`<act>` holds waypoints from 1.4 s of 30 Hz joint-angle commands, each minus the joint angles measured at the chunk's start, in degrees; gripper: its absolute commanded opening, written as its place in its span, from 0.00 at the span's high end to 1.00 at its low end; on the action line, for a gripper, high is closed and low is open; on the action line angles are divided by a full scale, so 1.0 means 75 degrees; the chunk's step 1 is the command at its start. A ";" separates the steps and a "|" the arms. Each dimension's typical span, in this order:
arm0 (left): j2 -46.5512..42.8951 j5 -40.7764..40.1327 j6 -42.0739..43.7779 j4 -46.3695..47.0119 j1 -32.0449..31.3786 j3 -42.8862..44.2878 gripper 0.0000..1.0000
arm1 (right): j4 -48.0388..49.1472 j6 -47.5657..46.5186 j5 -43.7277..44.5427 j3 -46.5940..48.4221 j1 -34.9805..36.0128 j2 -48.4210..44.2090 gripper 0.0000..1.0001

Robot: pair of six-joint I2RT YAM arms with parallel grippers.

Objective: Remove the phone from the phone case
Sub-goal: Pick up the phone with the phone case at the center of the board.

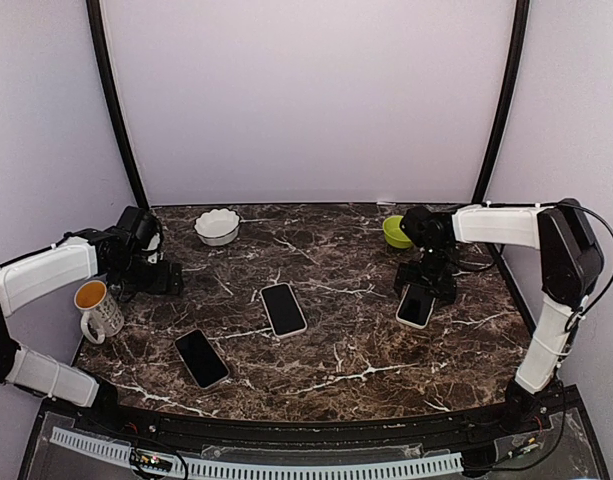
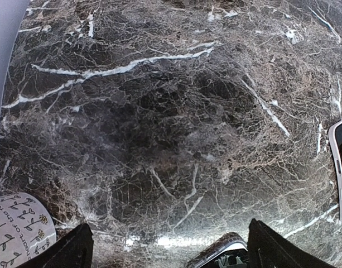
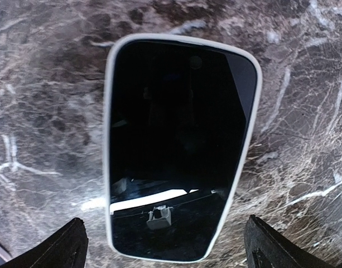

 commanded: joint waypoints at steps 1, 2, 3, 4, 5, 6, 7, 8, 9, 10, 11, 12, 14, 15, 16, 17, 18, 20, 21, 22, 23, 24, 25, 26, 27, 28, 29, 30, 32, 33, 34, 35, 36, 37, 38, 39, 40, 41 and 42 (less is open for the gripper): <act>-0.0412 -0.0129 0.0151 0.0154 -0.0039 -0.0091 0.01 | 0.0125 -0.0282 0.0465 -0.0392 -0.0008 0.0226 0.01; -0.0407 -0.0221 0.0148 0.0114 -0.0039 -0.0089 0.01 | 0.0150 -0.0416 0.0488 -0.0419 -0.0019 0.0312 0.01; -0.0398 -0.0269 0.0112 -0.0041 -0.0039 -0.0040 0.01 | 0.0227 -0.0541 0.0514 -0.0442 -0.0012 0.0395 0.01; -0.0398 -0.0373 0.0047 -0.0083 -0.0045 -0.0034 0.01 | 0.0317 -0.0655 0.0501 -0.0466 -0.0014 0.0467 0.01; -0.0411 -0.0439 0.0021 -0.0149 -0.0056 -0.0024 0.01 | 0.0462 -0.0768 0.0472 -0.0489 -0.0014 0.0529 0.01; -0.0471 -0.0577 -0.0028 -0.0166 -0.0059 -0.0020 0.01 | 0.0631 -0.0913 0.0387 -0.0506 -0.0008 0.0604 0.01; -0.0518 -0.0728 -0.0064 -0.0223 -0.0062 -0.0017 0.01 | 0.0772 -0.1057 0.0314 -0.0498 -0.0014 0.0667 0.02; -0.0627 -0.0793 -0.0123 -0.0226 -0.0063 -0.0043 0.01 | 0.0910 -0.1188 0.0286 -0.0498 -0.0014 0.0706 0.02; -0.0756 -0.0891 -0.0099 -0.0138 -0.0063 -0.0082 0.01 | 0.1047 -0.1364 0.0259 -0.0524 -0.0017 0.0715 0.01; -0.0819 -0.0903 -0.0064 -0.0032 -0.0063 -0.0185 0.01 | 0.1171 -0.1500 0.0263 -0.0571 -0.0021 0.0699 0.01; -0.0898 -0.0904 0.0018 0.0107 -0.0063 -0.0218 0.01 | 0.1271 -0.1615 0.0329 -0.0614 -0.0015 0.0666 0.01; -0.0913 -0.0898 0.0076 0.0173 -0.0063 -0.0240 0.01 | 0.1322 -0.1715 0.0463 -0.0651 -0.0014 0.0587 0.01; -0.0884 -0.0875 0.0245 0.0297 -0.0063 -0.0223 0.01 | 0.1352 -0.1926 0.0573 -0.0743 -0.0015 0.0353 0.01; -0.0844 -0.0911 0.0312 0.0312 -0.0063 -0.0213 0.01 | 0.1323 -0.2046 0.0615 -0.0806 -0.0014 0.0189 0.01; -0.0828 -0.0955 0.0323 0.0311 -0.0063 -0.0212 0.01 | 0.1274 -0.2139 0.0694 -0.0861 -0.0014 0.0008 0.01; -0.0815 -0.0999 0.0311 0.0301 -0.0063 -0.0220 0.01 | 0.1215 -0.2205 0.0789 -0.0923 -0.0014 -0.0189 0.01; -0.0808 -0.1004 0.0299 0.0290 -0.0063 -0.0222 0.01 | 0.1191 -0.2228 0.0874 -0.1000 -0.0020 -0.0346 0.01; -0.0827 -0.1022 0.0241 0.0308 -0.0072 -0.0246 0.01 | 0.1229 -0.2285 0.0858 -0.1080 -0.0016 -0.0501 0.01; -0.0827 -0.1021 0.0232 0.0320 -0.0073 -0.0248 0.01 | 0.1241 -0.2282 0.0793 -0.1053 -0.0015 -0.0459 0.01; -0.0825 -0.1027 0.0236 0.0306 -0.0074 -0.0247 0.01 | 0.1225 -0.2275 0.0740 -0.0975 -0.0020 -0.0334 0.01; -0.0824 -0.1036 0.0237 0.0296 -0.0074 -0.0232 0.01 | 0.1135 -0.2281 0.0708 -0.0841 -0.0017 -0.0174 0.01; -0.0823 -0.1022 0.0239 0.0280 -0.0075 -0.0230 0.01 | 0.1038 -0.2280 0.0703 -0.0688 -0.0015 0.0030 0.01; -0.0847 -0.1004 0.0240 0.0277 -0.0075 -0.0234 0.01 | 0.0971 -0.2244 0.0702 -0.0538 -0.0006 0.0206 0.02; -0.0847 -0.0961 0.0240 0.0269 -0.0075 -0.0236 0.01 | 0.0848 -0.2177 0.0724 -0.0429 -0.0003 0.0351 0.01; -0.0870 -0.0933 0.0243 0.0260 -0.0075 -0.0224 0.01 | 0.0795 -0.2106 0.0744 -0.0368 -0.0003 0.0467 0.01; -0.0882 -0.0867 0.0242 0.0253 -0.0075 -0.0220 0.01 | 0.0798 -0.2034 0.0736 -0.0374 -0.0003 0.0526 0.02; -0.0911 -0.0845 0.0267 0.0252 -0.0075 -0.0208 0.01 | 0.0853 -0.1946 0.0700 -0.0421 -0.0003 0.0570 0.01; -0.0937 -0.0822 0.0283 0.0245 -0.0075 -0.0200 0.01 | 0.0885 -0.1858 0.0677 -0.0487 -0.0003 0.0591 0.01; -0.1034 -0.0842 0.0299 0.0227 -0.0077 -0.0183 0.01 | 0.0959 -0.1676 0.0686 -0.0633 -0.0003 0.0628 0.01; -0.1125 -0.0826 0.0290 0.0227 -0.0084 -0.0196 0.01 | 0.1036 -0.1599 0.0646 -0.0707 -0.0003 0.0648 0.01; -0.1218 -0.0759 0.0289 0.0248 -0.0085 -0.0206 0.01 | 0.1083 -0.1520 0.0600 -0.0755 -0.0004 0.0688 0.02; -0.1261 -0.0708 0.0308 0.0278 -0.0086 -0.0222 0.01 | 0.1095 -0.1490 0.0558 -0.0758 -0.0003 0.0755 0.04; -0.1343 -0.0615 0.0348 0.0322 -0.0086 -0.0230 0.01 | 0.1118 -0.1519 0.0488 -0.0748 0.0000 0.0848 0.08; -0.1376 -0.0566 0.0376 0.0351 -0.0086 -0.0251 0.01 | 0.1127 -0.1546 0.0458 -0.0730 0.0008 0.0918 0.12; -0.1424 -0.0456 0.0439 0.0396 -0.0086 -0.0257 0.01 | 0.1120 -0.1580 0.0456 -0.0706 0.0009 0.0959 0.17; -0.1434 -0.0393 0.0463 0.0417 -0.0086 -0.0264 0.01 | 0.1158 -0.1643 0.0441 -0.0705 0.0018 0.0971 0.23; -0.1450 -0.0249 0.0519 0.0433 -0.0086 -0.0263 0.01 | 0.1203 -0.1730 0.0406 -0.0709 0.0026 0.0949 0.28; -0.1453 -0.0072 0.0532 0.0443 -0.0086 -0.0248 0.01 | 0.1231 -0.1837 0.0372 -0.0701 0.0026 0.0907 0.33; -0.1484 0.0022 0.0557 0.0452 -0.0086 -0.0241 0.01 | 0.1259 -0.1927 0.0331 -0.0679 0.0039 0.0824 0.38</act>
